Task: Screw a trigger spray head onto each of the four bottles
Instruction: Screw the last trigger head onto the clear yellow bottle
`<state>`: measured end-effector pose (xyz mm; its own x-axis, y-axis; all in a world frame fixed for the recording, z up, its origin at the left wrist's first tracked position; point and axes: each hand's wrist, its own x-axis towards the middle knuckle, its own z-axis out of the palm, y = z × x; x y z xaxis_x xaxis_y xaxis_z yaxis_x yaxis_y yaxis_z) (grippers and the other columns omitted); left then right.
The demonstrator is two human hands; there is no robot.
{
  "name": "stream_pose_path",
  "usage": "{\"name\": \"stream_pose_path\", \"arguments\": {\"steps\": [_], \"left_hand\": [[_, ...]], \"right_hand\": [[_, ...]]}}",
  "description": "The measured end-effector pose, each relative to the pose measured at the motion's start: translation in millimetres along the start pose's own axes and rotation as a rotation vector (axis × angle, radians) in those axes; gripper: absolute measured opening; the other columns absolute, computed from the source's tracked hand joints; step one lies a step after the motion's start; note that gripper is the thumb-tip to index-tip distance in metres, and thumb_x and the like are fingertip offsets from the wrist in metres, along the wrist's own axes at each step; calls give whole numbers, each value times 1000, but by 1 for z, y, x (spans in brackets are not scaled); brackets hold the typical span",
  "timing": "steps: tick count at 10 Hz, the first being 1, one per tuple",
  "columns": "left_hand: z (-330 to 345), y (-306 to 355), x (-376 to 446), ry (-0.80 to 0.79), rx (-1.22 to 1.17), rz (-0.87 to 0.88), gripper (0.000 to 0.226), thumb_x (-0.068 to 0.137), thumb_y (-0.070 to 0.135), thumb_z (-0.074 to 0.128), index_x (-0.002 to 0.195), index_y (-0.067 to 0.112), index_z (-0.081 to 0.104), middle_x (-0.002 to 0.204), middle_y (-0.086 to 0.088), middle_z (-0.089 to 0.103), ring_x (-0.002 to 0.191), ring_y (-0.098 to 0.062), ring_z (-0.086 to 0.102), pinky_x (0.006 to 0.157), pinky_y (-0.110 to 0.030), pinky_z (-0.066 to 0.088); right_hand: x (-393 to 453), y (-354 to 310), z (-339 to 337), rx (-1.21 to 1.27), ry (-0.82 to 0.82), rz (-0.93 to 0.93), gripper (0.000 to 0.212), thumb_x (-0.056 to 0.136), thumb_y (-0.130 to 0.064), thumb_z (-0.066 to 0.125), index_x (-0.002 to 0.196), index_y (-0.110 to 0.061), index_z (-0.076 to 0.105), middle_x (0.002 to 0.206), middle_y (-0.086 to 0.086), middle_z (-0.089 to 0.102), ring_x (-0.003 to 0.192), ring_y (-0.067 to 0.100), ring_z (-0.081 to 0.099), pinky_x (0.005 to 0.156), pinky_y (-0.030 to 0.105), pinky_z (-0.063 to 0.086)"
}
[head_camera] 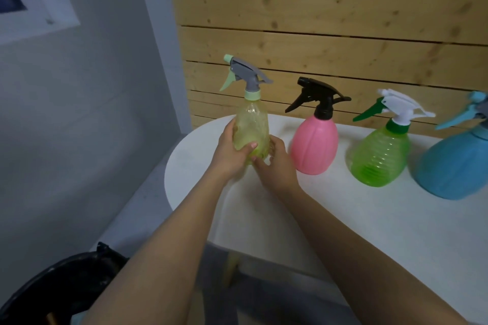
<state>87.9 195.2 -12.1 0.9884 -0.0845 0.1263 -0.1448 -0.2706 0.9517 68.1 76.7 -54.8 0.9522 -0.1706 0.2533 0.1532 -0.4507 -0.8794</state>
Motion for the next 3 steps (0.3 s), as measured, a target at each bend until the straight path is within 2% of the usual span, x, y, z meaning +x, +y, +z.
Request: {"name": "stream_pose_path", "arguments": {"steps": [1, 2, 3], "left_hand": [[0, 0, -1, 1, 17, -14, 72, 84, 18, 64, 144, 24, 23, 144, -1, 41, 129, -21, 41, 95, -28, 37], [-2, -1, -2, -26, 47, -47, 79, 84, 24, 65, 146, 21, 18, 149, -3, 34, 133, -23, 37, 100, -31, 37], [-2, 11, -9, 62, 127, -69, 81, 83, 30, 65, 147, 21, 16, 153, -9, 25, 139, -25, 28, 108, -40, 30]], "right_hand": [[-3, -4, -1, 8, -11, 19, 55, 85, -24, 64, 133, -18, 40, 118, -4, 58, 99, 11, 55, 77, 17, 37], [-7, -7, -4, 16, -29, 62, 61, 86, -25, 64, 138, -15, 35, 128, 2, 57, 113, 18, 55, 82, 21, 37], [-22, -17, -19, 9, -34, 66, 65, 85, -26, 66, 140, -14, 34, 135, 5, 53, 114, 13, 50, 85, 22, 37]]}}
